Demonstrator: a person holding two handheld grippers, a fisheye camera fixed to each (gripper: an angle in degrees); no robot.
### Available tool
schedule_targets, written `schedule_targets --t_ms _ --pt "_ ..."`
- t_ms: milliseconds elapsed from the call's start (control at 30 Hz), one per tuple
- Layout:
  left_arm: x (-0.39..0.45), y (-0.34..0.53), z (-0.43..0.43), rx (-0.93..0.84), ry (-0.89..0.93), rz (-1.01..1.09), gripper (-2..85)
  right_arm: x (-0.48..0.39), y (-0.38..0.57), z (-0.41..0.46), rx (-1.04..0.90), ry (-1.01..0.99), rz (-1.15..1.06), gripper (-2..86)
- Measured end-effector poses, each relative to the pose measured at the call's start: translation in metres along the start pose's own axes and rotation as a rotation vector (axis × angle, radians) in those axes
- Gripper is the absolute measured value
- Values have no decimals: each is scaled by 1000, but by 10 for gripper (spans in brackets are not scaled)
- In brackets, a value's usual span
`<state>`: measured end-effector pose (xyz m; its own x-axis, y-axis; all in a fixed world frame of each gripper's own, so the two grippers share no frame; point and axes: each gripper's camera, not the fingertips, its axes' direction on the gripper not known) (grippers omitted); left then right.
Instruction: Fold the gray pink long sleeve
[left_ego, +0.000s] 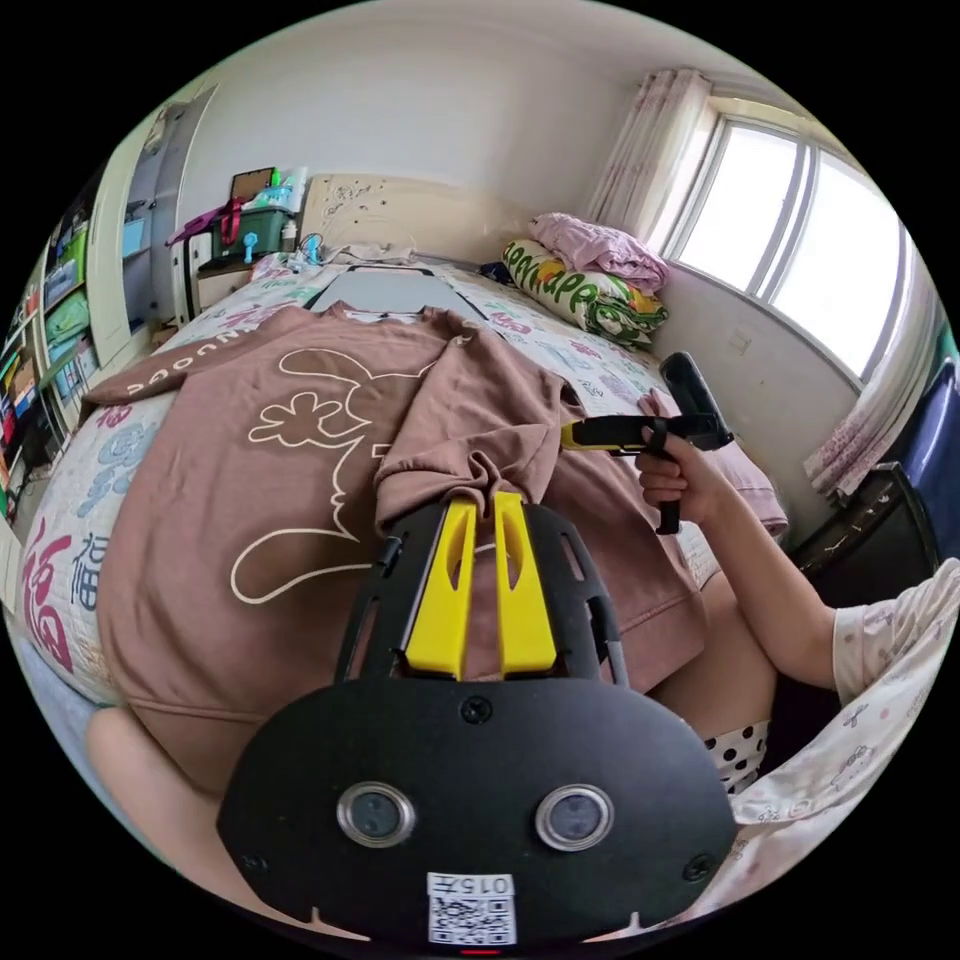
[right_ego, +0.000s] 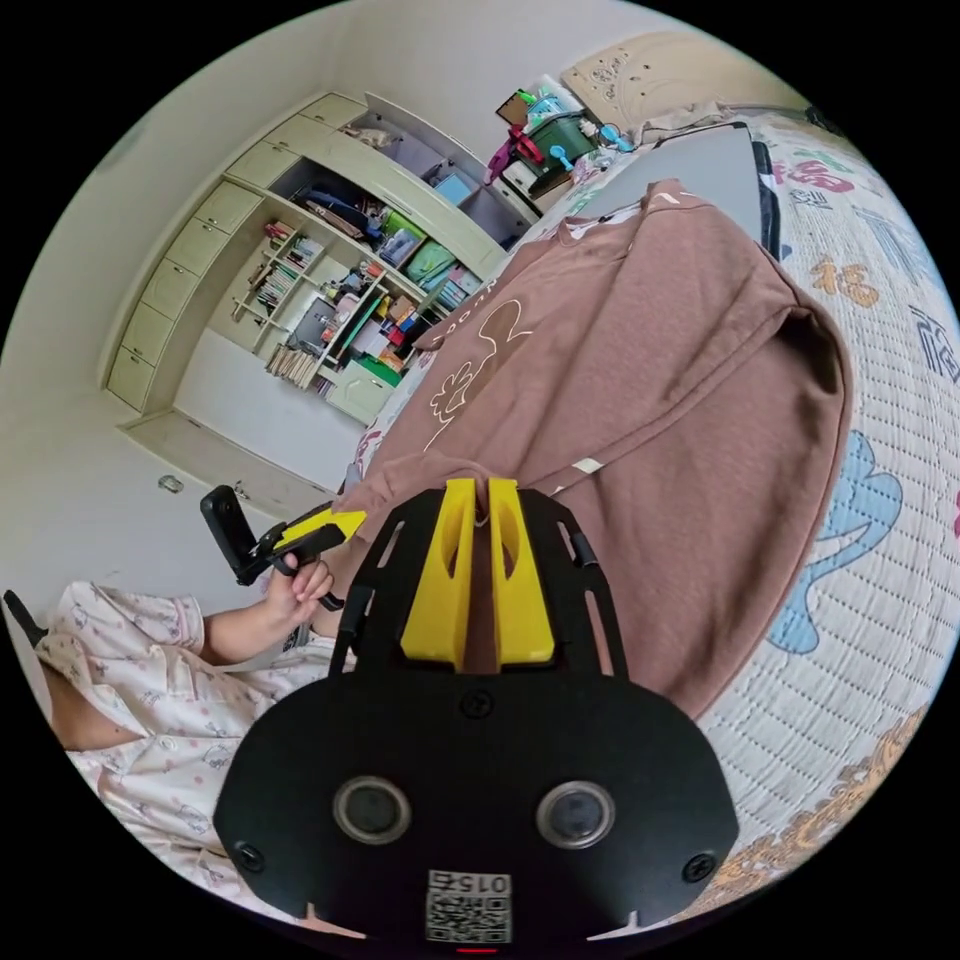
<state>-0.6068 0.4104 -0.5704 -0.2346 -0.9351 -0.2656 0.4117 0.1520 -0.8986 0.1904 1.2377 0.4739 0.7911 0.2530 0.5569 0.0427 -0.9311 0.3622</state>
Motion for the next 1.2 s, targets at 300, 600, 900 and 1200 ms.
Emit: schedule_targets --t_ms 300,600,900,1200 --pt "52 19 11 -54 -3 195 16 -11 -1 -55 -31 19 -145 48" --pt "69 29 23 -139 -2 284 14 32 2 -154 254 -220 -85 29" --pt "79 30 15 -201 19 322 18 126 13 -201 615 -299 318 50" --pt "96 39 -24 -206 6 373 41 152 -40 -183 551 -200 440 77"
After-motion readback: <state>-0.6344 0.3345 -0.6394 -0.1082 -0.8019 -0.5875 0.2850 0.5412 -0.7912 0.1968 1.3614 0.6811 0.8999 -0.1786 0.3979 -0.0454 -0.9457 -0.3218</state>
